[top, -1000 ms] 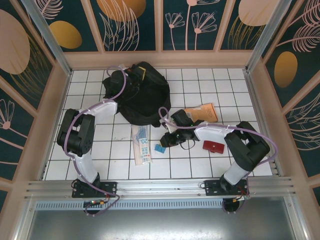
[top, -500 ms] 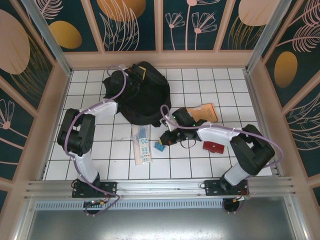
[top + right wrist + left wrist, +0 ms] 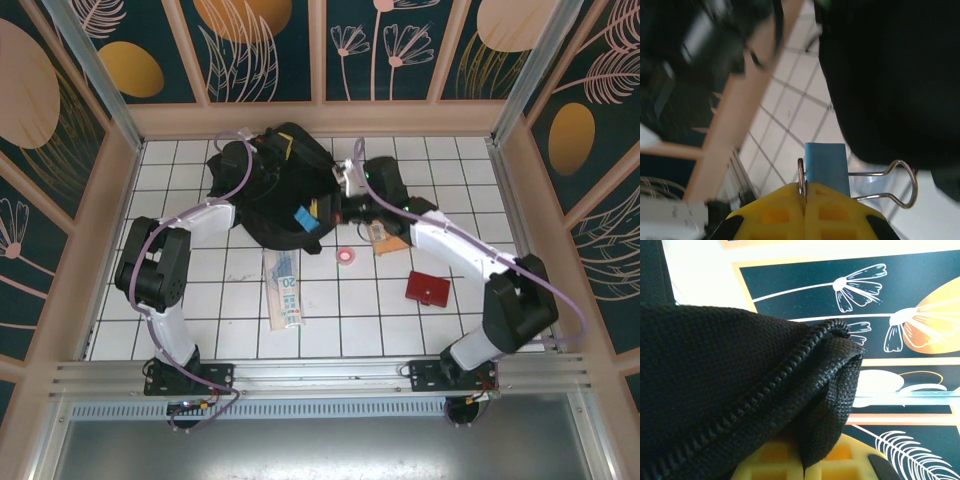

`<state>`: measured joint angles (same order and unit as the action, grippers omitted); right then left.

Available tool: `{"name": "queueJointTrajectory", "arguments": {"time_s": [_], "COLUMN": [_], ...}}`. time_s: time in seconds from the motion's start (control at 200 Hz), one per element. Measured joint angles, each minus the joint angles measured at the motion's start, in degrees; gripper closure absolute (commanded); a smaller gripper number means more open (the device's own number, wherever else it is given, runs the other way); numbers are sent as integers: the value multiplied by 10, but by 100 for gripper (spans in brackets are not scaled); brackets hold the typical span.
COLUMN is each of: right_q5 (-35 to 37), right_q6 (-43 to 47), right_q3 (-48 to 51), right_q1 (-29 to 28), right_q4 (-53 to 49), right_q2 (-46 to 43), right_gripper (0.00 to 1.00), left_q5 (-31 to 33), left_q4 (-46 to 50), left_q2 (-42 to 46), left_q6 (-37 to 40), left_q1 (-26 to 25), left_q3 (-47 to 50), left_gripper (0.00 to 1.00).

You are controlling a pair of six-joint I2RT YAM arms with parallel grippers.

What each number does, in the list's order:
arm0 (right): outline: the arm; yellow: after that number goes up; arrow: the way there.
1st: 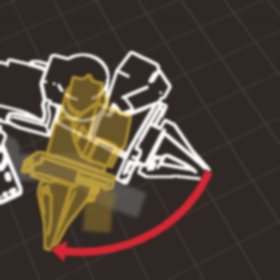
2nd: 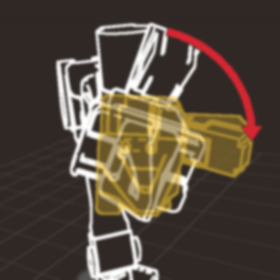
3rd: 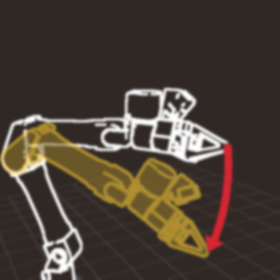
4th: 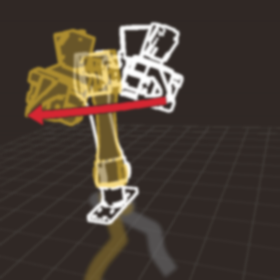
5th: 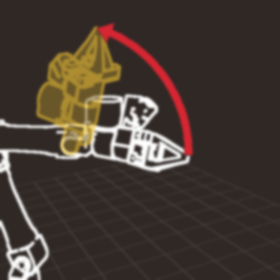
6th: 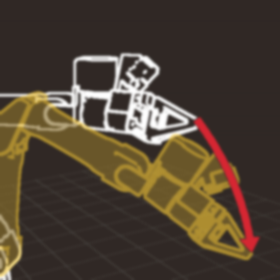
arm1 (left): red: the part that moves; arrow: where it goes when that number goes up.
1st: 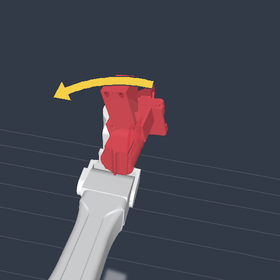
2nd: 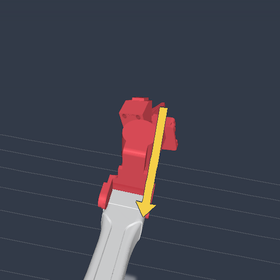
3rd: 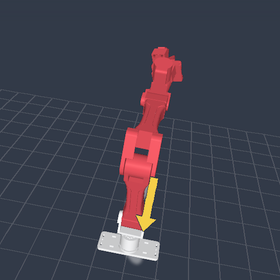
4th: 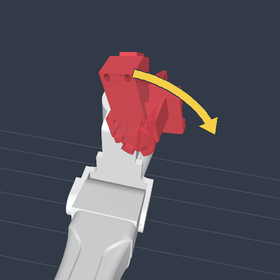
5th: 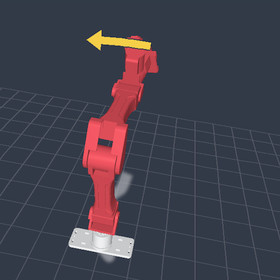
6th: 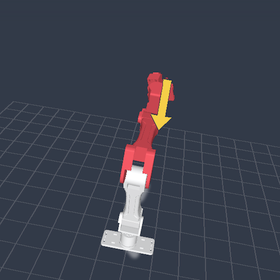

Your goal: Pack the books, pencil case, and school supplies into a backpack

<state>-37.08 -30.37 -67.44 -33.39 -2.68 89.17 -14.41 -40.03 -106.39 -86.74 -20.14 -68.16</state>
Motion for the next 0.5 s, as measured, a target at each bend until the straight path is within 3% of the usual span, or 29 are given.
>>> {"name": "queueJointTrajectory", "arguments": {"time_s": [0.265, 0.5], "right_q5": [93, 210], "right_q6": [-77, -128], "right_q3": [-157, -229], "right_q1": [-1, -19], "right_q4": [21, 24], "right_q2": [210, 299], "right_gripper": [100, 100], "left_q5": [-1, -2], "left_q4": [3, 7], "left_q2": [-6, -22], "left_q6": [-5, -13], "left_q1": [0, 0], "left_q3": [-19, -57], "left_gripper": [100, 100]}}
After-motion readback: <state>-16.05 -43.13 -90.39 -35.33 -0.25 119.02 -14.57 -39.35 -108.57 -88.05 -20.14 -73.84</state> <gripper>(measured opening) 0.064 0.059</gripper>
